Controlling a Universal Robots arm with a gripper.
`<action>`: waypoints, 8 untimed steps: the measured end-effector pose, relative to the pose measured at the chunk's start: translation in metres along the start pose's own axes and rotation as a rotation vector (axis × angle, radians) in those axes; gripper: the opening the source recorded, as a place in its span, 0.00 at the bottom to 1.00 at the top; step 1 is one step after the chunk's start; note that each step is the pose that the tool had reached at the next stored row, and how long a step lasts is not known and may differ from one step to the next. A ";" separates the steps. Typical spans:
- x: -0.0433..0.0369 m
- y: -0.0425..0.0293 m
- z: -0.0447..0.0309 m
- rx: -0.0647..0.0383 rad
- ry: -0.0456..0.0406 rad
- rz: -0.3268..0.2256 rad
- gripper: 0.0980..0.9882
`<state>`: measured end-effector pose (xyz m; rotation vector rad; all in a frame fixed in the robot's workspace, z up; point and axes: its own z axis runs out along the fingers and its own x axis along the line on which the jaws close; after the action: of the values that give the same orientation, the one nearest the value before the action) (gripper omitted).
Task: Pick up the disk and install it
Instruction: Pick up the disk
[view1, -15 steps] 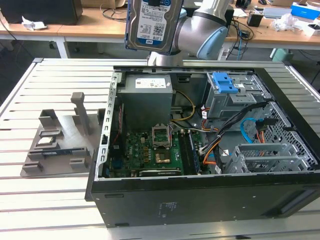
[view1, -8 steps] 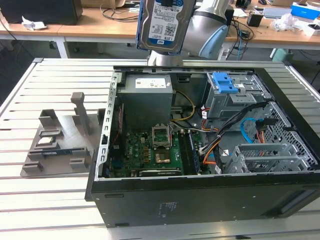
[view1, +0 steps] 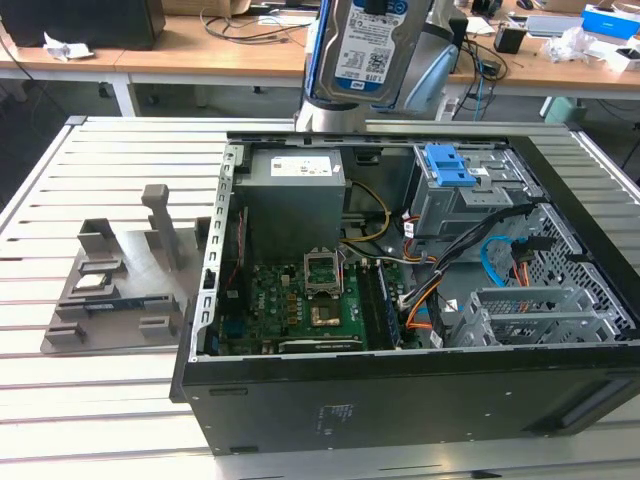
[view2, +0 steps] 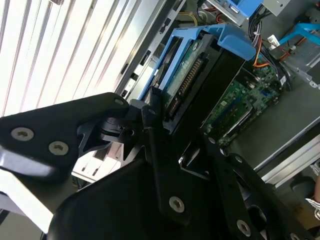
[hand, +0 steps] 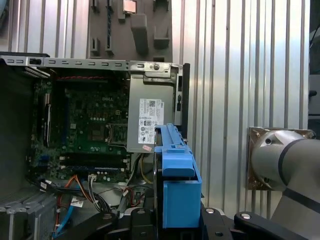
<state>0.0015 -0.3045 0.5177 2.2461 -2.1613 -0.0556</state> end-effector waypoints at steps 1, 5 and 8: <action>0.0002 -0.0042 -0.0003 0.000 0.0001 0.000 0.30; 0.0006 -0.0155 -0.0007 0.000 0.0000 0.000 0.30; 0.0013 -0.0324 -0.0014 0.000 0.0001 0.000 0.30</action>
<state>0.0339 -0.3045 0.5178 2.2462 -2.1610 -0.0556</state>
